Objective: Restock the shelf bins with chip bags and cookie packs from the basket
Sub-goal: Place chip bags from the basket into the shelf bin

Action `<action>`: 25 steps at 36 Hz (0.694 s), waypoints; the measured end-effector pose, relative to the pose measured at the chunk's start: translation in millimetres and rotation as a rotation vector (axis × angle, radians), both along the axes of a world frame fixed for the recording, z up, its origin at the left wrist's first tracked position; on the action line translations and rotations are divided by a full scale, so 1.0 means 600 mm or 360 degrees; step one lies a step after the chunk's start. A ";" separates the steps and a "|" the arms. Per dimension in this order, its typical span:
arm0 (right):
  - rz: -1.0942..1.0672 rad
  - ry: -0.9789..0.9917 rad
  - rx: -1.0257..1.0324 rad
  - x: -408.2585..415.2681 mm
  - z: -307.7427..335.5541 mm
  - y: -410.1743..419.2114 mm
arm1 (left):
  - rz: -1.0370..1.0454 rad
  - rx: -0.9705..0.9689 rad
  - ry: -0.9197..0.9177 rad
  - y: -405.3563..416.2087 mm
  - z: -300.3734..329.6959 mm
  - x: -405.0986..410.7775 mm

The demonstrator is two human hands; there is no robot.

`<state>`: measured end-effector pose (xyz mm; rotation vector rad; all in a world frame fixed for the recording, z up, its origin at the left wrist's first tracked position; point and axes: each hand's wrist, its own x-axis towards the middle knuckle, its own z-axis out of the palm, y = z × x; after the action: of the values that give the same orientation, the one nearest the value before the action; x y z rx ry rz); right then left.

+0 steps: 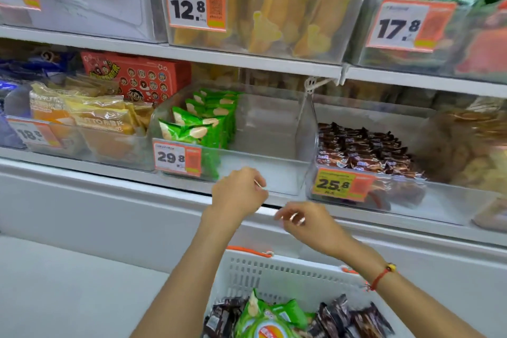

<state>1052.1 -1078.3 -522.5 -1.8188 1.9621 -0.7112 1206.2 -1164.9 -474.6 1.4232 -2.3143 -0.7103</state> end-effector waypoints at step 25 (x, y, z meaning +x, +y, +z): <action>-0.0212 -0.0285 0.1283 0.028 -0.238 0.126 | -0.0738 0.1067 -0.1434 0.105 -0.270 -0.038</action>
<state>1068.7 -1002.6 -665.2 -1.1055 1.8673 -0.0641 1183.5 -1101.9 -636.8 1.7270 -3.3900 -1.2601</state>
